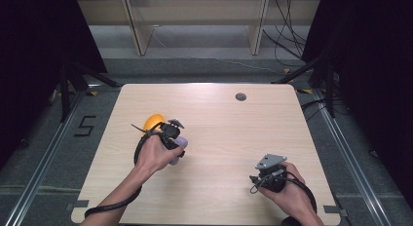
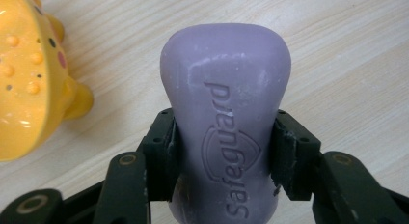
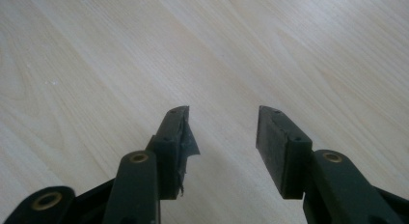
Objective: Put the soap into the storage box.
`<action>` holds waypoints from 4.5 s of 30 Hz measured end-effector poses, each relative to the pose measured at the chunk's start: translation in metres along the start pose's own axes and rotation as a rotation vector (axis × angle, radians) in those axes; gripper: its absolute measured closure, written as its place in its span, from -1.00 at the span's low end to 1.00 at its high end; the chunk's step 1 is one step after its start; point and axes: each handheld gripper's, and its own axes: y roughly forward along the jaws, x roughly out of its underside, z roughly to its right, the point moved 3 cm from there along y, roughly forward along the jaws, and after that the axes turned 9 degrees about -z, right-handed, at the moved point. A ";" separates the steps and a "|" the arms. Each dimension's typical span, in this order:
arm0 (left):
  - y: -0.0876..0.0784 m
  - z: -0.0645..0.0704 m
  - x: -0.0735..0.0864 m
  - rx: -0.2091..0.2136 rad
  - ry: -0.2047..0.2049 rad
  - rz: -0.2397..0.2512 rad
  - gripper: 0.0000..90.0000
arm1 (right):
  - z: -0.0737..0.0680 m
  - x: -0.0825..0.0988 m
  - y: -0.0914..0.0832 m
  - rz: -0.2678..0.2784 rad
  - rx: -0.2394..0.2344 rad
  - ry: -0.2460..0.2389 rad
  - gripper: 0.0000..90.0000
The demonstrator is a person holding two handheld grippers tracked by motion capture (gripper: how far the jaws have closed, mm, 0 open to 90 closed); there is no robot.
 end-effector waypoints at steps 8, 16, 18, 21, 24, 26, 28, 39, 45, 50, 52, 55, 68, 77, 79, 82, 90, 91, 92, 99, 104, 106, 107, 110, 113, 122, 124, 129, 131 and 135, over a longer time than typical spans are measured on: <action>-0.004 -0.005 -0.001 0.004 -0.023 0.008 0.09 | 0.000 0.000 0.000 -0.001 -0.001 0.001 0.23; -0.009 -0.010 0.000 0.000 -0.028 0.020 0.09 | 0.000 0.000 0.000 -0.001 -0.001 0.002 0.23; -0.009 -0.011 0.000 -0.002 -0.036 0.025 0.09 | 0.000 0.000 0.000 -0.002 -0.003 0.006 0.23; -0.010 -0.013 -0.001 -0.002 -0.042 0.027 0.09 | 0.000 0.000 0.000 -0.002 -0.002 0.007 0.23; -0.011 -0.015 -0.001 -0.003 -0.044 0.029 0.09 | 0.000 0.000 0.000 -0.002 -0.006 0.008 0.22; -0.012 -0.017 -0.001 -0.009 -0.044 0.031 0.09 | 0.001 0.000 0.000 0.006 -0.001 0.005 0.22; -0.013 -0.018 -0.001 -0.007 -0.042 0.029 0.09 | 0.001 0.000 0.000 0.010 0.004 -0.001 0.22; -0.019 -0.027 -0.003 -0.009 -0.065 0.042 0.09 | 0.001 0.000 0.000 0.008 0.002 0.013 0.20; -0.022 -0.032 -0.004 -0.016 -0.078 0.046 0.09 | 0.002 0.000 0.000 0.013 0.007 0.006 0.20; -0.021 -0.037 -0.006 -0.012 -0.090 0.046 0.09 | 0.002 0.000 -0.001 0.012 0.006 0.013 0.20; -0.022 -0.039 -0.006 -0.014 -0.092 0.039 0.09 | 0.002 0.000 -0.001 0.010 0.006 0.014 0.19; -0.022 -0.042 -0.007 -0.020 -0.096 0.035 0.09 | 0.002 0.000 0.000 0.017 0.009 0.011 0.19; -0.019 -0.050 -0.011 -0.026 -0.149 0.055 0.09 | 0.003 -0.001 0.000 0.018 0.006 -0.003 0.19; -0.018 -0.058 -0.014 -0.031 -0.163 0.077 0.09 | 0.002 0.000 -0.001 0.016 0.002 0.008 0.19; -0.017 -0.060 -0.014 -0.035 -0.167 0.077 0.09 | 0.002 0.000 -0.001 0.015 0.003 0.008 0.19; -0.017 -0.062 -0.015 -0.040 -0.175 0.080 0.09 | 0.002 0.000 -0.001 0.016 0.003 0.008 0.19; -0.016 -0.067 -0.018 -0.056 -0.196 0.092 0.09 | 0.002 0.000 -0.001 0.016 0.007 0.015 0.19; -0.017 -0.067 -0.018 -0.056 -0.203 0.079 0.09 | 0.002 0.000 -0.001 0.016 0.006 0.015 0.19; -0.018 -0.069 -0.018 -0.059 -0.183 0.060 0.09 | 0.002 0.000 -0.001 0.016 0.007 0.015 0.19; -0.017 -0.075 -0.021 -0.070 -0.206 0.086 0.09 | 0.002 0.000 -0.001 0.018 0.007 0.017 0.19; -0.017 -0.080 -0.023 -0.073 -0.223 0.102 0.09 | 0.001 0.000 -0.001 0.018 0.004 0.025 0.19; -0.017 -0.083 -0.023 -0.066 -0.226 0.108 0.09 | 0.001 0.000 -0.001 0.017 0.004 0.025 0.19; -0.018 -0.085 -0.023 -0.073 -0.217 0.104 0.09 | 0.002 0.000 -0.001 0.017 0.007 0.017 0.19; -0.018 -0.086 -0.024 -0.078 -0.234 0.104 0.09 | 0.002 0.000 -0.001 0.015 0.004 0.023 0.19; -0.017 -0.089 -0.025 -0.074 -0.233 0.113 0.09 | 0.002 0.000 -0.001 0.018 0.008 0.018 0.19; -0.017 -0.094 -0.027 -0.074 -0.240 0.109 0.09 | 0.002 0.000 -0.001 0.020 0.008 0.019 0.19; -0.016 -0.095 -0.027 -0.081 -0.243 0.119 0.09 | 0.002 0.000 -0.001 0.022 0.008 0.019 0.19; -0.016 -0.098 -0.029 -0.084 -0.247 0.119 0.09 | 0.003 0.000 -0.002 0.026 0.012 0.018 0.19; -0.016 -0.100 -0.029 -0.087 -0.240 0.108 0.09 | 0.002 0.000 -0.002 0.026 0.010 0.021 0.19; -0.014 -0.103 -0.031 -0.096 -0.245 0.104 0.09 | 0.003 0.000 -0.002 0.029 0.012 0.019 0.19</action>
